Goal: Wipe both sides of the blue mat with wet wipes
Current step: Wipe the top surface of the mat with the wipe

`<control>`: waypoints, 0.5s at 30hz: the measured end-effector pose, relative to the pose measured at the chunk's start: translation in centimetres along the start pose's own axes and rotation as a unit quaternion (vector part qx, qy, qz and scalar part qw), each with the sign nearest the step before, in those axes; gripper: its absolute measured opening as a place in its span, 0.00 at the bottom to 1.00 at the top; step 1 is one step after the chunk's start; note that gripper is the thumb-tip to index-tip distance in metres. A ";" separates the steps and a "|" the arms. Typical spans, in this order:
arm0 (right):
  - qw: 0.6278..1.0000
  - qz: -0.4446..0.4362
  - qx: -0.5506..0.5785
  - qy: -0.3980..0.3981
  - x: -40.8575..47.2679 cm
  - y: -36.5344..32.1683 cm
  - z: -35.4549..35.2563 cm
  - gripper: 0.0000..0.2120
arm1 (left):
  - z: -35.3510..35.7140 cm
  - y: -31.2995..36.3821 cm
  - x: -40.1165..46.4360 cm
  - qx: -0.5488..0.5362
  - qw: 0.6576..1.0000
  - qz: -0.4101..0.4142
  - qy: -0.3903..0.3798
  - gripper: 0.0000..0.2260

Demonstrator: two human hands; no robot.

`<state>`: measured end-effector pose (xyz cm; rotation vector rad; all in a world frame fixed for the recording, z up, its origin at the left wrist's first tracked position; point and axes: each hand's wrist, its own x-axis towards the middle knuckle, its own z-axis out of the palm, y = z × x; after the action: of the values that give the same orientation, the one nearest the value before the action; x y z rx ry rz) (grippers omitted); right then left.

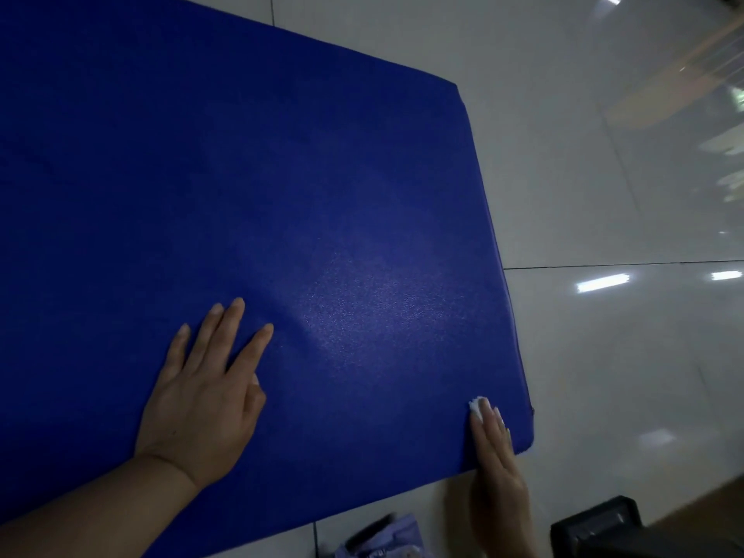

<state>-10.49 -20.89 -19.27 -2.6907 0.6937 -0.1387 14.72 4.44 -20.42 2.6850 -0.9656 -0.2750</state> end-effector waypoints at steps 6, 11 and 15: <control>0.977 0.202 0.011 0.061 2.7 1.1 -1.1 0.29 | 0.1 0.0 -0.1 0.001 1.000 -0.002 -0.006 0.25; 0.999 -0.032 0.017 -0.034 1.6 -1.2 1.2 0.27 | 0.1 0.0 0.0 0.001 1.000 -0.001 -0.001 0.24; 0.968 0.234 0.030 0.085 3.9 1.1 -0.6 0.35 | 0.2 0.0 0.0 0.000 1.000 0.000 0.002 0.24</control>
<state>-7.69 -23.85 -19.08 -2.3982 1.3296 -0.2635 14.64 4.42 -20.57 2.6845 -0.9633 -0.2684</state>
